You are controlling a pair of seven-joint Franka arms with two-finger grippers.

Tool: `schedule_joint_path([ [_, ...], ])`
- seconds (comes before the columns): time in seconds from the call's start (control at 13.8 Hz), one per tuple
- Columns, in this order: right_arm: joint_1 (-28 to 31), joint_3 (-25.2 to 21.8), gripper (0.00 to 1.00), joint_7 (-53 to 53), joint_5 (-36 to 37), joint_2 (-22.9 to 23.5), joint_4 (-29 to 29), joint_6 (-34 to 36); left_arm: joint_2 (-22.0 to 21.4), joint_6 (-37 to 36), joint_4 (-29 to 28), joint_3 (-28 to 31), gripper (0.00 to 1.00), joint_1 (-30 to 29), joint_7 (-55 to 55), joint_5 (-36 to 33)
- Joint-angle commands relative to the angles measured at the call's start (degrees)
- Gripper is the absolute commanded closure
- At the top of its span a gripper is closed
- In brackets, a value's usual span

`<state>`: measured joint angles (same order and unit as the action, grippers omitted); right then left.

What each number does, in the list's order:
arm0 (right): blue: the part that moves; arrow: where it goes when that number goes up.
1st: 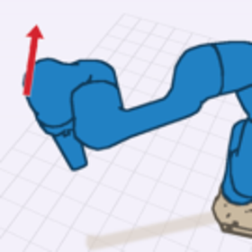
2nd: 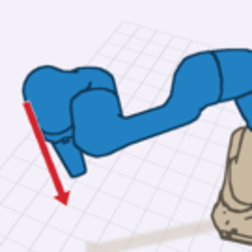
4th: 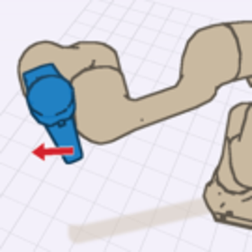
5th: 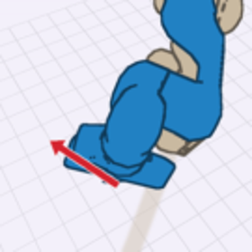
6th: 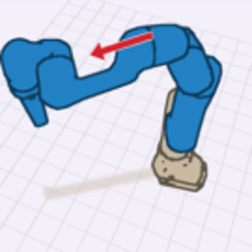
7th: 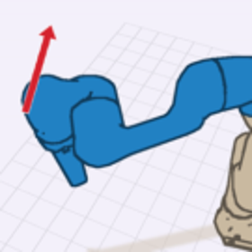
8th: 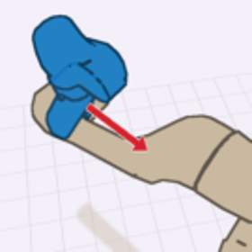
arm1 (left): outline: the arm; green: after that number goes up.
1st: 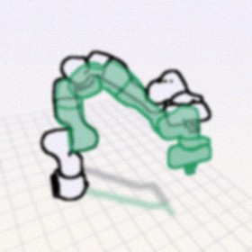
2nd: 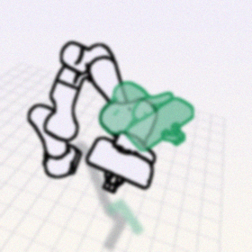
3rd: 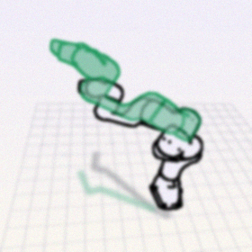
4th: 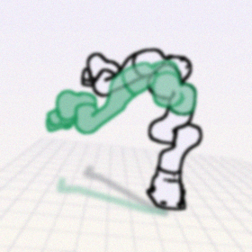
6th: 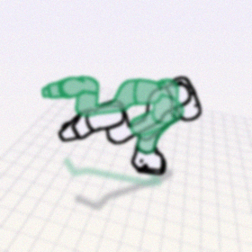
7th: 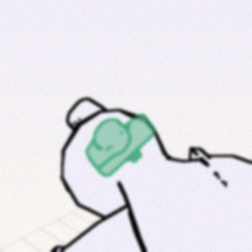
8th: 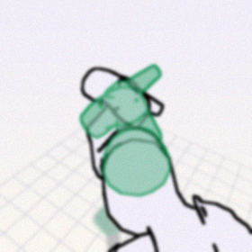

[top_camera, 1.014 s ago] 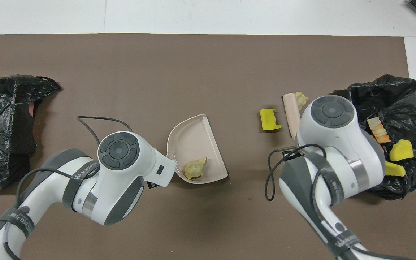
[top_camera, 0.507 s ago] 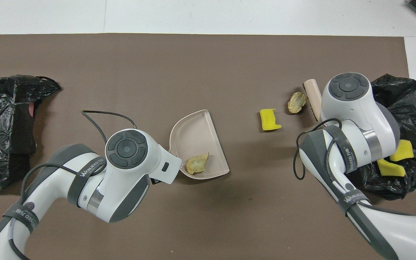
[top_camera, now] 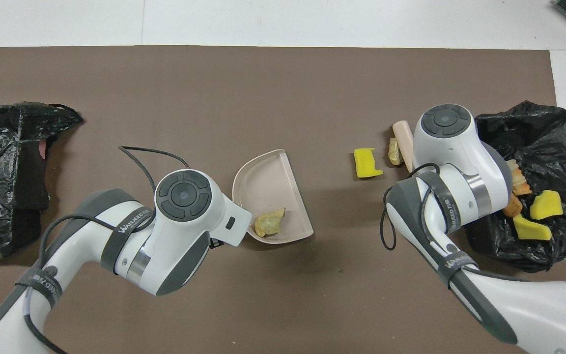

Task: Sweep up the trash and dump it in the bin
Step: 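Sweep the yellow sponge and chunk into the dustpan with the right gripper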

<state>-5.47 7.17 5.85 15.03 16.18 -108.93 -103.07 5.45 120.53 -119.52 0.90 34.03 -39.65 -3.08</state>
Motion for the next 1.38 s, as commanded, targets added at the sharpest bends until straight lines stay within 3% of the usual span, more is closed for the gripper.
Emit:
schedule_joint_path([
  [0.0,-4.3,0.4,1.00,-1.2,-8.6,-0.2,-0.5,2.5,1.0,-0.8,1.5,0.2,1.00,0.7,2.1,-1.3],
  [0.58,-18.1,0.5,1.00,1.8,-26.0,-1.5,-2.4,-0.2,4.2,4.6,0.7,0.2,1.00,0.1,2.5,-1.2],
  [1.01,-18.0,0.5,1.00,4.5,-27.2,-3.1,-1.3,2.0,4.6,5.3,1.1,0.3,1.00,-2.3,1.4,-1.3],
  [1.16,-17.6,0.4,0.89,7.3,-27.9,-5.4,-1.3,2.2,4.4,5.2,1.2,0.3,1.00,-4.3,-0.8,-1.2],
  [1.3,-17.6,0.4,0.90,8.5,-27.9,-8.0,-1.5,3.0,4.4,5.3,1.0,0.3,1.00,-4.9,-1.9,-1.1],
])
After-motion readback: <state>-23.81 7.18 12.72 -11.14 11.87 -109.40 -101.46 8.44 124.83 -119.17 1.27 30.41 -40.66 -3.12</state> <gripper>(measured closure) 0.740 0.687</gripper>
